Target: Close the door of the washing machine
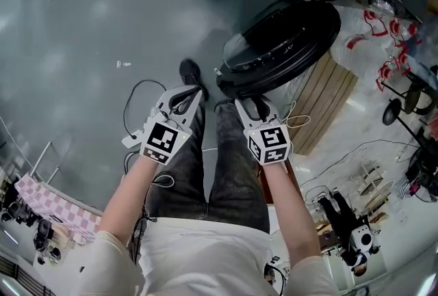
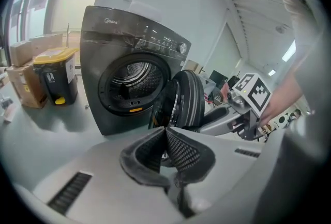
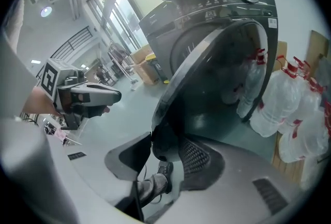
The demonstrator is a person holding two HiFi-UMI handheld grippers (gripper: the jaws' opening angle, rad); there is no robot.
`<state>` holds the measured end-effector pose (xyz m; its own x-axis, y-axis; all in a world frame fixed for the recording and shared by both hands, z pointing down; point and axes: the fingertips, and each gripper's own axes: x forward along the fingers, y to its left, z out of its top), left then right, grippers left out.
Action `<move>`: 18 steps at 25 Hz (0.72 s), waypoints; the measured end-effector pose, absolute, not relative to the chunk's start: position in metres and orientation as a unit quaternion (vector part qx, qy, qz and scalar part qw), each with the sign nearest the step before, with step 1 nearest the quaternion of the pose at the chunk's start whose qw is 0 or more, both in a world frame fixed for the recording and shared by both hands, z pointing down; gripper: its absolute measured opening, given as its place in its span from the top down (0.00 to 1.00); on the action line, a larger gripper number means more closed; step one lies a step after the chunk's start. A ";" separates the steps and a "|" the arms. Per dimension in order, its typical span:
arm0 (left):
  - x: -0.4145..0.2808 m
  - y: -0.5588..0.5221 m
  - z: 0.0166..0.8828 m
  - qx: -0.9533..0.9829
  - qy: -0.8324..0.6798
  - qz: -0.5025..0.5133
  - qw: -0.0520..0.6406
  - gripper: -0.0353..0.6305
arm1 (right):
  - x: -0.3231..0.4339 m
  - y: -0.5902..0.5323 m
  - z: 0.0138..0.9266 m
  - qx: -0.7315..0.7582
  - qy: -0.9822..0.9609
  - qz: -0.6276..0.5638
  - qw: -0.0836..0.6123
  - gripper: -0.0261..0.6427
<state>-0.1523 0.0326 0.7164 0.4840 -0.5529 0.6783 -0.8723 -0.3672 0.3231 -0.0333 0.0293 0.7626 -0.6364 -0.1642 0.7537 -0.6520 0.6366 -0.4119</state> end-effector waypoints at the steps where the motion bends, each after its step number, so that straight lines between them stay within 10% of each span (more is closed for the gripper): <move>1: -0.156 0.031 0.716 0.792 -0.451 0.236 0.338 0.93 | -0.040 0.026 0.762 0.242 -0.836 0.348 0.348 0.68; 18: -0.206 0.004 0.716 0.783 -0.471 0.220 0.342 0.94 | -0.120 -0.061 0.731 0.279 -0.861 0.302 0.300 0.77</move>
